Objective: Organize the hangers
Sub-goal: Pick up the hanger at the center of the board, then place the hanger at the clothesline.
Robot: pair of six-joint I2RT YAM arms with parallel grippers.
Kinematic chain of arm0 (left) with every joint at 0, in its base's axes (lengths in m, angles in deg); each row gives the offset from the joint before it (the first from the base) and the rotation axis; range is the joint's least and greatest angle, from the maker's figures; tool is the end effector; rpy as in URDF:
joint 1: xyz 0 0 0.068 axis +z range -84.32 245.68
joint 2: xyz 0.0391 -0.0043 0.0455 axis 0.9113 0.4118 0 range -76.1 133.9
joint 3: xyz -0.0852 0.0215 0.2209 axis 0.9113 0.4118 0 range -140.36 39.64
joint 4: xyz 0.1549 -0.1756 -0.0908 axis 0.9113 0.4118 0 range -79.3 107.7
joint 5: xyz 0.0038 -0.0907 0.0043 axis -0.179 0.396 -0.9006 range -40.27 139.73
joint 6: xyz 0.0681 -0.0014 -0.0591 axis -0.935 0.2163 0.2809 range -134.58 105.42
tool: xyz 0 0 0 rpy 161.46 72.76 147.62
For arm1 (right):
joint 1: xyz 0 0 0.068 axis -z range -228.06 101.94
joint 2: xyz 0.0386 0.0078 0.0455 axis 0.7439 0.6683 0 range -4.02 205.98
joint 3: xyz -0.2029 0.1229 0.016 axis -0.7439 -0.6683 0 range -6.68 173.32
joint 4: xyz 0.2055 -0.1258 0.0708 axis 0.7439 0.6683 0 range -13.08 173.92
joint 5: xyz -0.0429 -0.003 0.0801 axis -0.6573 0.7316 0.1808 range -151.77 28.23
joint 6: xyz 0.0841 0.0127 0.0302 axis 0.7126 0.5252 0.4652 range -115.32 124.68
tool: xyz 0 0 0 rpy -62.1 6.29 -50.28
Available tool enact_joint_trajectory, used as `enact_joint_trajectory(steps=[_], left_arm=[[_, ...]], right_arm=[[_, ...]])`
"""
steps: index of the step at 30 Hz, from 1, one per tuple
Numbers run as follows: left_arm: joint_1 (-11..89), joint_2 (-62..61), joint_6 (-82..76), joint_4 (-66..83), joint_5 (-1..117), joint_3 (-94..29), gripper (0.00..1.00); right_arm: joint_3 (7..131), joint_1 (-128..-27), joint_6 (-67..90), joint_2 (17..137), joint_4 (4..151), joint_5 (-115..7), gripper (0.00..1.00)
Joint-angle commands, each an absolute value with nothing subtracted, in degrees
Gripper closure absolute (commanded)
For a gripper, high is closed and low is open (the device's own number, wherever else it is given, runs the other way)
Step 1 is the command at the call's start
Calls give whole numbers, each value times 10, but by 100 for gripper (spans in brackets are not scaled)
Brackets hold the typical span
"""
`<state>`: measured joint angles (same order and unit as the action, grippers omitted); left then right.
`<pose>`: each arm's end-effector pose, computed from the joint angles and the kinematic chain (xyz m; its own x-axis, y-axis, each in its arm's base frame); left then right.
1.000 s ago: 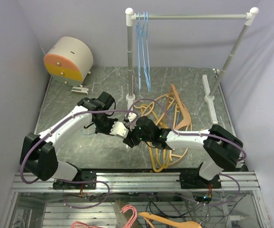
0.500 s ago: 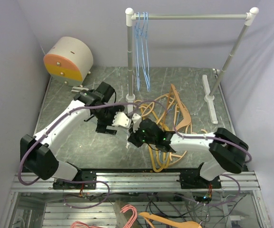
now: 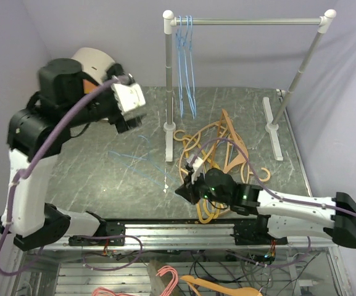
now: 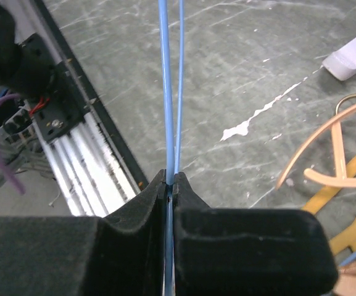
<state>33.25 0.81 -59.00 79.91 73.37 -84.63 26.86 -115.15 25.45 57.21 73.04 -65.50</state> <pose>0.1684 -0.1452 0.4929 0.3394 0.5441 -0.7673 0.7951 0.2699 0.5431 0.1165 0.2622 0.1950 -0.4648 -0.1903 -0.8648 -0.7820 0.5463 0.3001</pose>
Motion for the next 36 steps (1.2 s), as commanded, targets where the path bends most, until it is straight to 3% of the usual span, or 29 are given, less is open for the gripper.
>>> enact_joint_trajectory(steps=[1,6,12,22,36], left_arm=[[335,9,-385,633,516,-898,2],[371,16,-344,550,313,-922,2],[409,-5,-351,511,235,-883,2],[429,-31,-373,501,203,-851,2],[433,-17,-372,494,199,-839,2]], right_arm=[[295,-1207,276,476,858,-742,100],[336,-1254,273,330,938,-830,100],[439,-1254,189,280,957,-872,100],[572,-1251,26,268,911,-983,100],[660,-1129,51,253,1098,-1058,100]])
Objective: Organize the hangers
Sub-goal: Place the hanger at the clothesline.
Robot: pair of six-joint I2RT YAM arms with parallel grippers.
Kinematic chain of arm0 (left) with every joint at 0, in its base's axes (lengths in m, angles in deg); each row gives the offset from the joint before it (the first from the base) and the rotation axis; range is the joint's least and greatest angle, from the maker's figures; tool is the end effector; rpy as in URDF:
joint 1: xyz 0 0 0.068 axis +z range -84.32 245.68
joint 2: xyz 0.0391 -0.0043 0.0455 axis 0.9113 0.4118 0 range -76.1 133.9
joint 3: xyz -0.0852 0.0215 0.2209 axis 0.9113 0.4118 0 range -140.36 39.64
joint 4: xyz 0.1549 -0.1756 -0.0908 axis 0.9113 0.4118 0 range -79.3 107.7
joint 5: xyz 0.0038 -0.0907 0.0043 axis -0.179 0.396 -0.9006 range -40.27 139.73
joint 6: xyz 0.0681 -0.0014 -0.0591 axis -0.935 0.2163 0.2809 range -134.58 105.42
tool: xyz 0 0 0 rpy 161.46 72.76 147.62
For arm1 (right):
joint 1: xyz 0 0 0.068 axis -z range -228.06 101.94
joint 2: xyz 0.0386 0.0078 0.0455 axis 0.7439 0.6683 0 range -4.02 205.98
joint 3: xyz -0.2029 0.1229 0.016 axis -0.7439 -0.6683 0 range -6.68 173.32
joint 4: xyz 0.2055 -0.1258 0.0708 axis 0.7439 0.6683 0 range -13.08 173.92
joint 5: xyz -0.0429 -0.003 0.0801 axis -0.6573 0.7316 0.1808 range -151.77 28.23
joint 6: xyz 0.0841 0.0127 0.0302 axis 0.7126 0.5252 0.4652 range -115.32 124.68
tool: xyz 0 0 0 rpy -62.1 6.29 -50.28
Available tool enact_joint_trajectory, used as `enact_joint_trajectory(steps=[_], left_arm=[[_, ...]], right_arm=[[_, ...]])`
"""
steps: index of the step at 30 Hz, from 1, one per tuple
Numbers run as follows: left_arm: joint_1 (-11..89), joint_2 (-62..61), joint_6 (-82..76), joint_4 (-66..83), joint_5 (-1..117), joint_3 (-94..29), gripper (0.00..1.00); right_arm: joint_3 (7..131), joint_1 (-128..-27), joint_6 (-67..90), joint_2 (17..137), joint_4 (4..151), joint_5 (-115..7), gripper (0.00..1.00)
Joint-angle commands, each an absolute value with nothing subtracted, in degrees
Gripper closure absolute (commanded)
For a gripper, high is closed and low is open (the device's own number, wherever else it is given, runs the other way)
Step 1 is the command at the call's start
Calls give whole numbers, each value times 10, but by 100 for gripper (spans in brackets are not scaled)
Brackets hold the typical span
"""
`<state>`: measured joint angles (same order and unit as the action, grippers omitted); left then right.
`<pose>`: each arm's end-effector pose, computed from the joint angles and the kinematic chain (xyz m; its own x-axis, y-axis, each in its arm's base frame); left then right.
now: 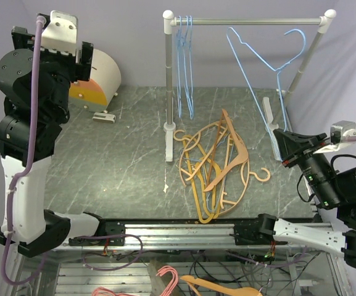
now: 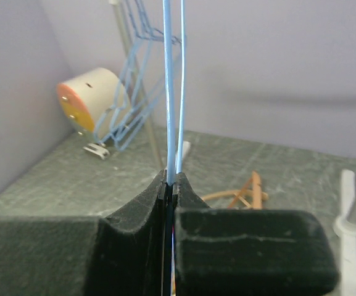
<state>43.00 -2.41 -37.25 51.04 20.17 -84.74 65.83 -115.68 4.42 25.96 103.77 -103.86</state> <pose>0.1995 -0.0403 0.5768 0.1096 0.3176 -0.9419 -0.1675 0.9399 0.2974 0.0818 0.0567 0.4658 0.1049 0.2461 -0.9635 -0.4401 0.8804 0.1769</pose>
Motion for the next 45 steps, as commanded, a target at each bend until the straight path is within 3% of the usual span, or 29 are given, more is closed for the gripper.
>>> enact_joint_trajectory(steps=[1,7,15,22,29,34,45], left_arm=[[434,-16,-369,493,202,-838,2],[447,-12,-343,492,225,-822,2],[465,-23,-352,442,243,-715,2],[489,2,-340,437,278,-710,2],[501,-29,-350,408,302,-645,2],[505,-45,-343,414,401,-578,2],[549,-12,-275,474,509,-495,2]], right_arm=[[660,-1129,57,256,1110,-1056,100],[612,-1133,112,310,1137,-1087,100],[570,-1133,67,422,962,-1122,100],[671,-952,54,541,912,-934,100],[738,-913,52,617,893,-883,100],[782,-869,60,676,888,-830,100],[788,-814,86,761,854,-747,100]])
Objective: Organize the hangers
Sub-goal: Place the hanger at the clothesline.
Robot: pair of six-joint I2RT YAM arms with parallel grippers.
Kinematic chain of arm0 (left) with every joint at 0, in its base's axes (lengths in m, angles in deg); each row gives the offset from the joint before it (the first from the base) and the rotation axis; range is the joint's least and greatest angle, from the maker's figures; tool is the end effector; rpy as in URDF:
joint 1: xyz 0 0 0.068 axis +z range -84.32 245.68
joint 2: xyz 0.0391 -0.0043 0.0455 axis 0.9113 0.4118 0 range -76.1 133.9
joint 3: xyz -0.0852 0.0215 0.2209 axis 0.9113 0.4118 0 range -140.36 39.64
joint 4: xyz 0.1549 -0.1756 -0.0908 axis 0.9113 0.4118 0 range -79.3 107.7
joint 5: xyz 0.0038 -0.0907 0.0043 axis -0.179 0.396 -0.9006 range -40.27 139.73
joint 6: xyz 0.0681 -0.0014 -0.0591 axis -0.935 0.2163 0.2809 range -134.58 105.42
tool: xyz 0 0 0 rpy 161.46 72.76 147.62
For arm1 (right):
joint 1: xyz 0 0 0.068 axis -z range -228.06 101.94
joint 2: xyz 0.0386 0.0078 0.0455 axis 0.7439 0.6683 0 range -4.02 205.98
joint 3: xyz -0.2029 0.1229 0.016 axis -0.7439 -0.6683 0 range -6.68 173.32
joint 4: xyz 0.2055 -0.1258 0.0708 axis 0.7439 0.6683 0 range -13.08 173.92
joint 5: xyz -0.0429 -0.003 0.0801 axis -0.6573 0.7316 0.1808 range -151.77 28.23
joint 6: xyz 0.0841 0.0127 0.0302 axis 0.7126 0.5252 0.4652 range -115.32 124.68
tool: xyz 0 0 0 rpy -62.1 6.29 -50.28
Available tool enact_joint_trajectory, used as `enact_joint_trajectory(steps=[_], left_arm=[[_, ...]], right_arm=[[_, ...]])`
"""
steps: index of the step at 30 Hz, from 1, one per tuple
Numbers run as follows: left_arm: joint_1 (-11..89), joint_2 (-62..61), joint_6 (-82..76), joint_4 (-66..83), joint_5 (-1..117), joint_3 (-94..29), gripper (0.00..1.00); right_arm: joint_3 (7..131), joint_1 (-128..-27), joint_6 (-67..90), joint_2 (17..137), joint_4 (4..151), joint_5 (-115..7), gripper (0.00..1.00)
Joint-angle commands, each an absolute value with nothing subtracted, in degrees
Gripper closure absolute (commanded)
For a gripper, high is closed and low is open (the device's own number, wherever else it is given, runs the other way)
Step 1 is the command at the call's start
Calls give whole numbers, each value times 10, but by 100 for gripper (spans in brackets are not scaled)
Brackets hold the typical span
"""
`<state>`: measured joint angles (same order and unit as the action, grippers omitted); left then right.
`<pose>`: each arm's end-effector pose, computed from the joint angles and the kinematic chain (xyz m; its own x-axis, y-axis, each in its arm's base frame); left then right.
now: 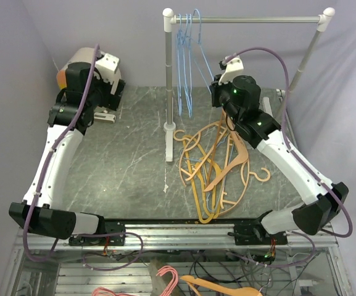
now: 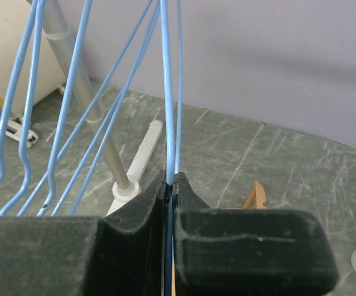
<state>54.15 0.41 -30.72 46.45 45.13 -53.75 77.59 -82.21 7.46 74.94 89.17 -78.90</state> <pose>0.3142 -0.0575 0.4102 -0.2697 0.3379 -0.9017 0.2082 0.9347 0.2880 0.3061 0.1789 0.4000 -0.1141 -0.0212 -0.9932 -0.2893 0.9571 0.0128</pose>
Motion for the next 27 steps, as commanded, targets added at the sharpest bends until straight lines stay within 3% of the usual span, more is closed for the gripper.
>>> enact_joint_trajectory(steps=[1,10,17,19,21,22,23,27], left_arm=[[549,-19,-259,467,514,-477,2],[549,-31,-246,447,438,-342,2],[548,-23,-328,467,520,-268,2],[535,-1,-395,536,607,-281,2],[513,25,-434,586,647,-298,2],[485,33,-447,601,648,-304,2],[463,36,-459,608,644,-302,2],[349,38,-456,594,595,-288,1]], right_arm=[[785,-814,89,768,850,-740,100],[770,-815,128,825,819,-670,100],[790,-830,132,849,820,-646,100],[796,-835,128,847,822,-657,76],[789,-837,127,835,820,-673,41],[785,-836,125,826,820,-683,28],[782,-837,125,817,822,-694,19],[756,-836,123,780,833,-731,5]])
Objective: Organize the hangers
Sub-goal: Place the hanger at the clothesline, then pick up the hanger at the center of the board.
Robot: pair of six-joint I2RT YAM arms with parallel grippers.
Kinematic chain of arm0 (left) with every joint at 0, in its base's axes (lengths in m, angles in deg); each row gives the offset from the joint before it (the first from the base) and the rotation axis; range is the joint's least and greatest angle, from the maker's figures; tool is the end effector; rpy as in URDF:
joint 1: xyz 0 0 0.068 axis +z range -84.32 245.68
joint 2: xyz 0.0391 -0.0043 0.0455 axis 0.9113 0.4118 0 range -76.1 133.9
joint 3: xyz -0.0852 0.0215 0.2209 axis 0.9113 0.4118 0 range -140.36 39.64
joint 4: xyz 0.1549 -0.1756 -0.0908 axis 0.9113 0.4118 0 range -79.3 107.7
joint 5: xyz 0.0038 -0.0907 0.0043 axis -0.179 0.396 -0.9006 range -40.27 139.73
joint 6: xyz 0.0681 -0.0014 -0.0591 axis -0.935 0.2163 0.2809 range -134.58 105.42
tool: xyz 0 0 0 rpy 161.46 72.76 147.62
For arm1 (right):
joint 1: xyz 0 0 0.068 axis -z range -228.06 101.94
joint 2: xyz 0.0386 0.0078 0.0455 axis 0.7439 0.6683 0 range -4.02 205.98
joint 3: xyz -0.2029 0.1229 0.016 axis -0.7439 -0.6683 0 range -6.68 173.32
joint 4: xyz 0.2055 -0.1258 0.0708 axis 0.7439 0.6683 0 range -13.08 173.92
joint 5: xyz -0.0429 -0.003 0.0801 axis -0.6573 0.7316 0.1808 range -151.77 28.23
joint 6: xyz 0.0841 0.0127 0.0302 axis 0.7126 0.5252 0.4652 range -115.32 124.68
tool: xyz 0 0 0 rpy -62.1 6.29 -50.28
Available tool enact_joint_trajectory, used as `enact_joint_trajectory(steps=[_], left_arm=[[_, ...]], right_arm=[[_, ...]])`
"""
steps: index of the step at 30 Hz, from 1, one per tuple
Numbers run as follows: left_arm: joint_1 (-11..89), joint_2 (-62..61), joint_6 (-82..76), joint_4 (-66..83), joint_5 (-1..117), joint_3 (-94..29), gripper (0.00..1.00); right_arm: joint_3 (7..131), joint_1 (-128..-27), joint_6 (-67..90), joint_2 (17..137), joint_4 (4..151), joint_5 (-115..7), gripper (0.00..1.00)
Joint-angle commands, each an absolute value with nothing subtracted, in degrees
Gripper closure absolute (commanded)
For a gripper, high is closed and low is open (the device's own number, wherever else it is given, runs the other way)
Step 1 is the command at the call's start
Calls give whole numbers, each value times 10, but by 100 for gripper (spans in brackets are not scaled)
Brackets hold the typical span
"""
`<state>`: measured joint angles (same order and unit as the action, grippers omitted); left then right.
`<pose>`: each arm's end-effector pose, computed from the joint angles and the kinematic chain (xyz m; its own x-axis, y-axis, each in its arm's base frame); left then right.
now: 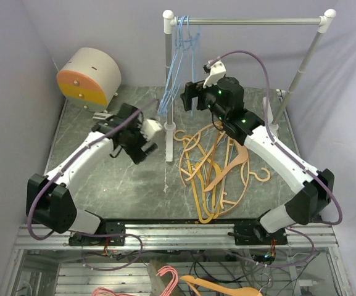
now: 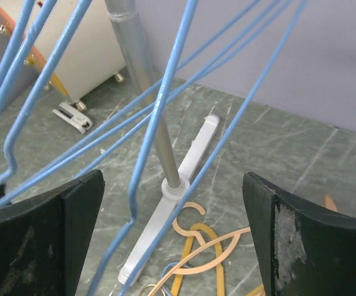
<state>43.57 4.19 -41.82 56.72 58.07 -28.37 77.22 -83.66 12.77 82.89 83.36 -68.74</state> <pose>0.2770 -0.1251 0.2159 -0.4980 0.6912 -0.5237 0.7548 0.6428 0.1308 0.3281 0.2228 0.3631 -0.1997 0.0290 -0.9794 -0.4569 0.8815 0.1193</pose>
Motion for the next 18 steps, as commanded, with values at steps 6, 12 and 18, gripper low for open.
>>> enact_joint_trajectory(steps=[6,12,18], left_arm=[[204,107,-451,634,594,-353,2],[145,185,-456,693,671,-450,2],[105,242,-387,657,689,-491,2]], right_arm=[[677,-837,135,691,838,-784,1],[619,-837,141,568,878,-836,0],[579,-836,140,474,902,-913,0]])
